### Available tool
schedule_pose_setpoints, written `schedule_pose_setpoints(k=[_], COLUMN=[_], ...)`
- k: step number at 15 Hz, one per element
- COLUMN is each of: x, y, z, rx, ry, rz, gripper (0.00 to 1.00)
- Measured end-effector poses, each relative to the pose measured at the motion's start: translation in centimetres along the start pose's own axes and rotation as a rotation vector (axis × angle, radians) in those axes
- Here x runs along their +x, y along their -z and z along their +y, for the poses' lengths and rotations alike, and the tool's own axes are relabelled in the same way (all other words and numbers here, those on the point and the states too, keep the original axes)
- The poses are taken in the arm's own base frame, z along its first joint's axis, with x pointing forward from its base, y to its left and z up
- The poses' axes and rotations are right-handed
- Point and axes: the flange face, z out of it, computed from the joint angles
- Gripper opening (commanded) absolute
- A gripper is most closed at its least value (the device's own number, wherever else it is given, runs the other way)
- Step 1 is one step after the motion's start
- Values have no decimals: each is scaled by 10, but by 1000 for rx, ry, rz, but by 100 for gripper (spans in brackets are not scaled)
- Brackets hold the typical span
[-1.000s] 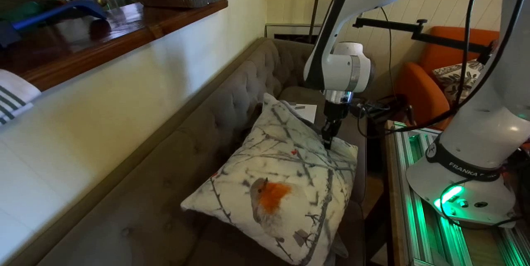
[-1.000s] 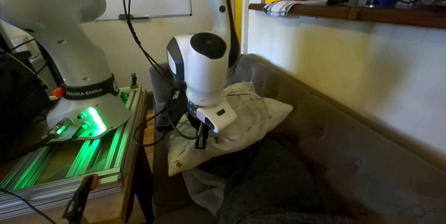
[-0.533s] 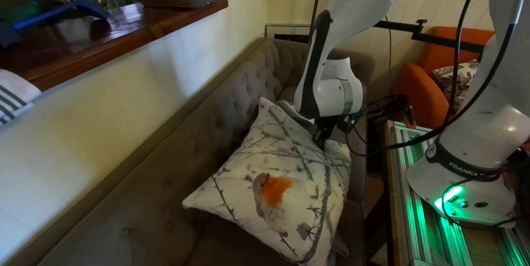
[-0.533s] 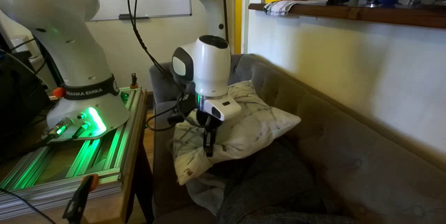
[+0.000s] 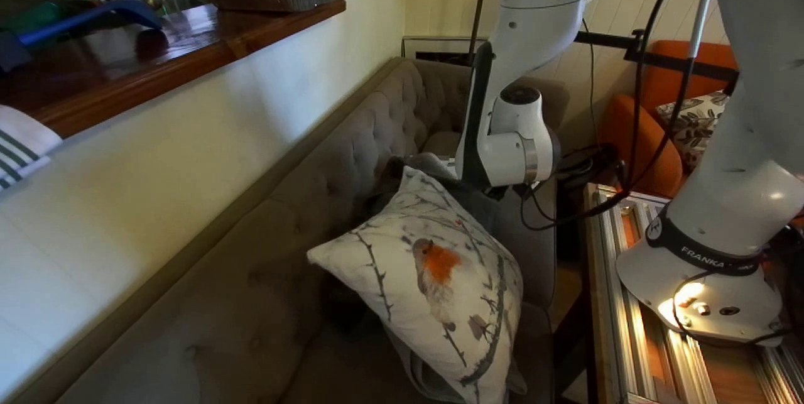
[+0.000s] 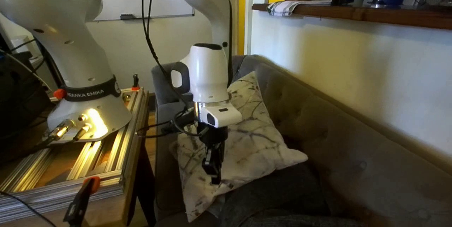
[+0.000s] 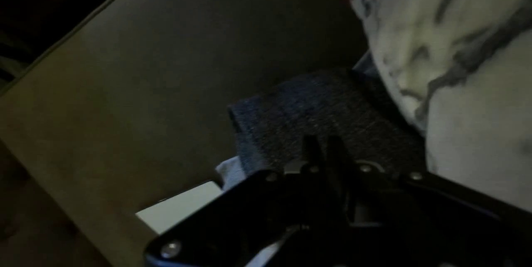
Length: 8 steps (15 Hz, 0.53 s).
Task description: Move the pillow on the sofa
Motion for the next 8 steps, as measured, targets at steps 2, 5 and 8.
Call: schedule_pose_setpoints(k=[2, 5, 8], x=[0, -7, -3], y=[-3, -11, -17], z=[31, 71, 71], rx=[-61, -137, -132], ry=[-89, -227, -240], rz=[25, 36, 48], gripper=[3, 3, 44])
